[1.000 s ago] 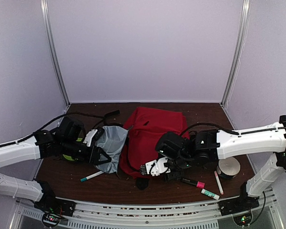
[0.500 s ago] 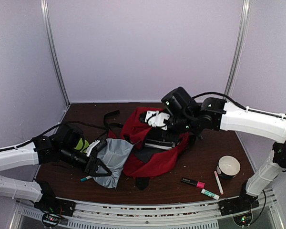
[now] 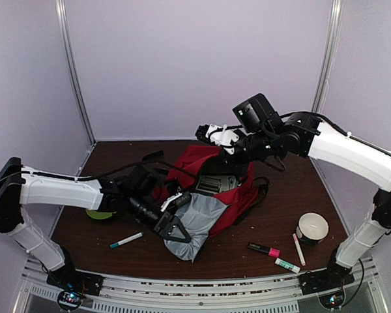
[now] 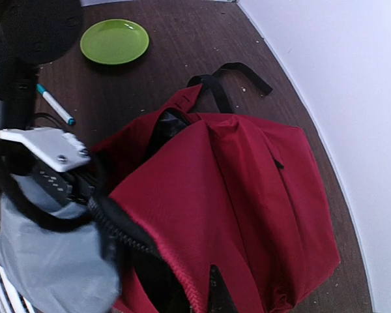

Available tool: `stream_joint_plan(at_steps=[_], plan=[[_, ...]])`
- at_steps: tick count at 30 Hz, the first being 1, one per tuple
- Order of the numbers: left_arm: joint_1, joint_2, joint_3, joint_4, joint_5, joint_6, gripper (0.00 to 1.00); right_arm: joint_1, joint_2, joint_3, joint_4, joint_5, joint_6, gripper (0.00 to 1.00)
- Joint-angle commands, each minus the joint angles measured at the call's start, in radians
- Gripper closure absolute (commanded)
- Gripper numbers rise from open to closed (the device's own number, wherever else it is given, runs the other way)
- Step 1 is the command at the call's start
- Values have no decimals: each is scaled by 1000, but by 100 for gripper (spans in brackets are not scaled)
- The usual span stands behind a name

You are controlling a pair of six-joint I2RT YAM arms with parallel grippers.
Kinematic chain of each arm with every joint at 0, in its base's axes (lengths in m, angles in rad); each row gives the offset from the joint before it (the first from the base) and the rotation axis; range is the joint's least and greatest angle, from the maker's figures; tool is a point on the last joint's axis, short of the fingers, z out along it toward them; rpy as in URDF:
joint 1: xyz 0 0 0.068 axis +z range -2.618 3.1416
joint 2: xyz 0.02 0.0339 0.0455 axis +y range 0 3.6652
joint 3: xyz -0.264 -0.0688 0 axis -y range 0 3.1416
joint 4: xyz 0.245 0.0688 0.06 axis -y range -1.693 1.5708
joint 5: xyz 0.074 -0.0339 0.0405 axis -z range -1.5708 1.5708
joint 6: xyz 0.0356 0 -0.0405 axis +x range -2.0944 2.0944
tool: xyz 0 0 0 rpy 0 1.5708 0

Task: Pack the student bag
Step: Place the pencil case in the largest pocket of the bag.

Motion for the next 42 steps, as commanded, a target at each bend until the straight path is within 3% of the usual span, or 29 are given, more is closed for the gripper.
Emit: stream_joint_plan(at_steps=[1, 7, 12, 14, 17, 21, 25, 29, 34, 36, 40, 42], plan=[[41, 106, 106, 231, 110, -65, 98, 7, -86, -53, 3, -160, -33, 100], [170, 202, 54, 476, 129, -286, 100, 10, -179, -184, 15, -194, -70, 100], [196, 267, 191, 312, 24, -254, 100, 12, -194, -208, 4, -284, -95, 100], [196, 301, 222, 336, -17, -322, 99, 19, -180, -185, -5, -292, -98, 100], [196, 318, 189, 504, -111, -493, 99, 25, -157, -141, -30, -341, -110, 100], [179, 317, 80, 870, -285, -763, 100, 45, -131, -119, -32, -347, -107, 100], [115, 374, 164, 992, -247, -849, 100, 49, -112, -102, -28, -326, -97, 100], [64, 350, 178, 986, -273, -878, 100, 49, -107, -83, -13, -261, -77, 100], [27, 271, 43, 944, -531, -931, 100, 49, -99, -76, 2, -249, -65, 100], [27, 291, 33, 906, -539, -972, 92, 49, -90, -67, -1, -248, -61, 100], [10, 327, 52, 825, -468, -1011, 66, 49, -87, -59, -2, -241, -59, 100], [3, 327, 50, 798, -429, -1011, 61, 49, -85, -58, 1, -228, -62, 100]])
